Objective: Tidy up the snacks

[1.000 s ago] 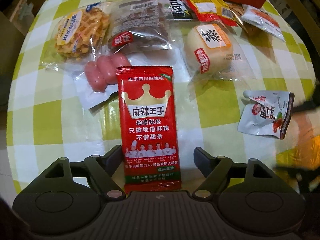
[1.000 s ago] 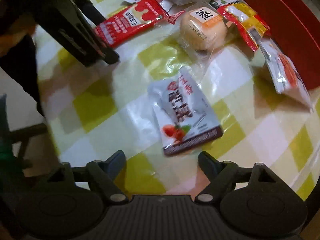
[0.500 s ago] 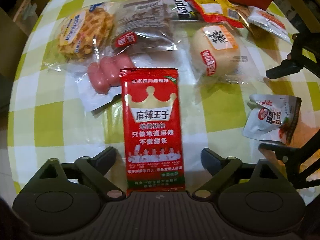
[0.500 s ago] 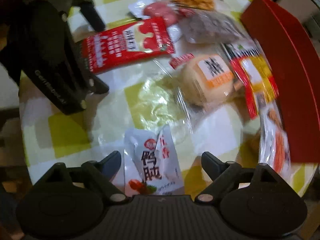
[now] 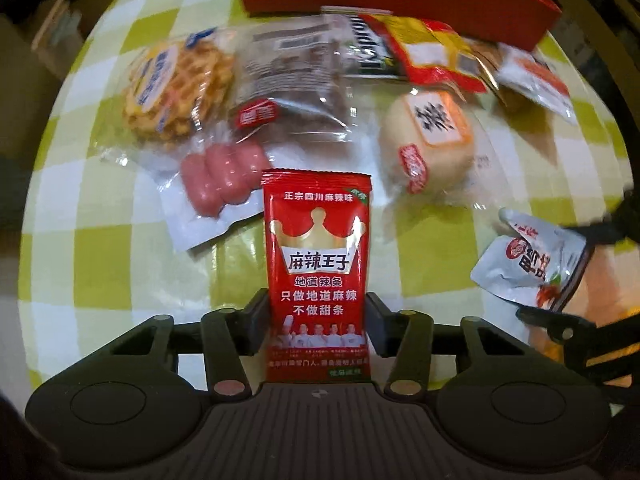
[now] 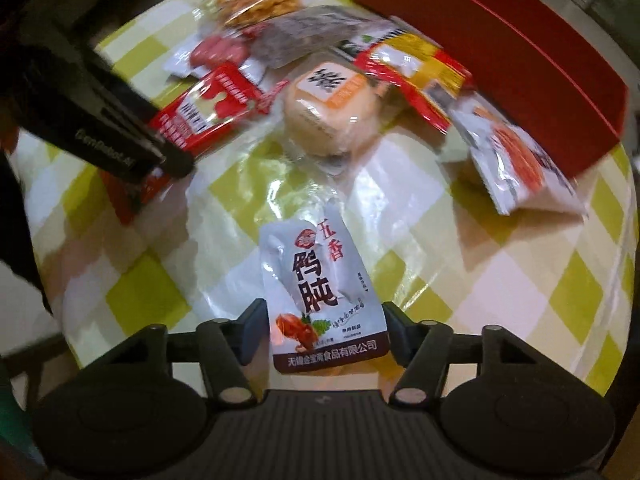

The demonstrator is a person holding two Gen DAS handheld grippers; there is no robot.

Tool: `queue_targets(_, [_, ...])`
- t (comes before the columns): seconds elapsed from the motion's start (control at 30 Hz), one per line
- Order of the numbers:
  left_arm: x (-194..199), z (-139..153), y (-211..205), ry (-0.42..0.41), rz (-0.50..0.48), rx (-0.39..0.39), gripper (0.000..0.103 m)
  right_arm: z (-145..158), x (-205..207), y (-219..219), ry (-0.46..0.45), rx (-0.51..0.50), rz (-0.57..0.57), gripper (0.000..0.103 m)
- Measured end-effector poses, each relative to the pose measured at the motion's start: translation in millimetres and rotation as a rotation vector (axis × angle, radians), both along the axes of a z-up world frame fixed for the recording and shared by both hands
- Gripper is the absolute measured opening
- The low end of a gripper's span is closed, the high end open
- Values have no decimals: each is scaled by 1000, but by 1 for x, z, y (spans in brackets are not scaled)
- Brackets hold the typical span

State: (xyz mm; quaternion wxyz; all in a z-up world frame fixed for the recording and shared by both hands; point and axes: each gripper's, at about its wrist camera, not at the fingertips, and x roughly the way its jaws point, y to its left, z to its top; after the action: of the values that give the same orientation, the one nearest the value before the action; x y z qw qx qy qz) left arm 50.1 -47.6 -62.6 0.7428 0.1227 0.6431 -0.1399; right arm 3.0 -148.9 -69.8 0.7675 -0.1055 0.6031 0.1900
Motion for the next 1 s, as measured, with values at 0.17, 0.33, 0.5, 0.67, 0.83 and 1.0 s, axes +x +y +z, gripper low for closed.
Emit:
queue_targets(0.17, [-4,2,-1,-1,-10,5,54,10,-11,-17,1,31,-63,64])
queue_targets(0.33, [-9,11,6,-12,-16,-26,54,18,-17,-24,-14,93,-147,63])
queue_targets(0.5, [-16,27,9,-27,-40,-51,54,36,-19,-34,-54,147,-230,63])
queue_targets(0.67, [-20,40,-1,-53,-66,-95,54,53,-19,-41,-105,203,-299,63])
queue_targets(0.83, [-20,48,-14,-94,-88,-106,54,66,-15,-45,-154,245,-342,63])
queue_targets(1.0, [-14,55,-24,-138,-97,-103,54,70,-2,-49,-185,267,-371,64])
